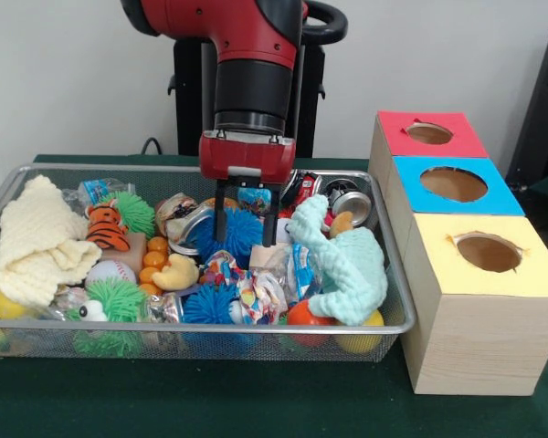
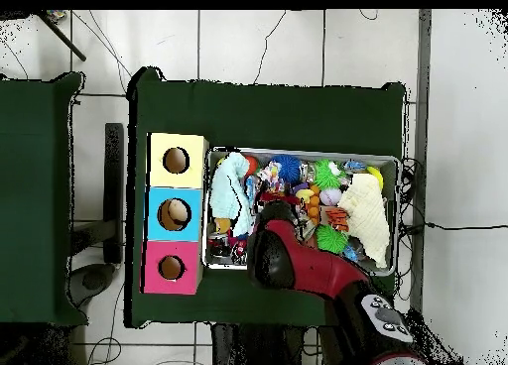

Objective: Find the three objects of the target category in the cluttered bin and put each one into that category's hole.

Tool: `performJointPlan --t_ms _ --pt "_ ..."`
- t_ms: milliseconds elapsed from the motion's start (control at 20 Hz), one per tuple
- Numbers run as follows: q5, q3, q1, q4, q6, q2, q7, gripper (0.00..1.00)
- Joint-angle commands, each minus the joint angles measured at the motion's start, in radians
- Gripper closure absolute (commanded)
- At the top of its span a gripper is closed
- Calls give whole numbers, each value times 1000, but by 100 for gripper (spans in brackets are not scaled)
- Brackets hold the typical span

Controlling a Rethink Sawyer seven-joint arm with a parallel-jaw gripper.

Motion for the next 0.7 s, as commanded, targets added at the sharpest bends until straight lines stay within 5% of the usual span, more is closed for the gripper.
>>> performJointPlan --t_ms 50,700 --pt "25 87 -27 -29 95 3 213 0" --pt "-8 90 -66 -67 101 -2 176 0"
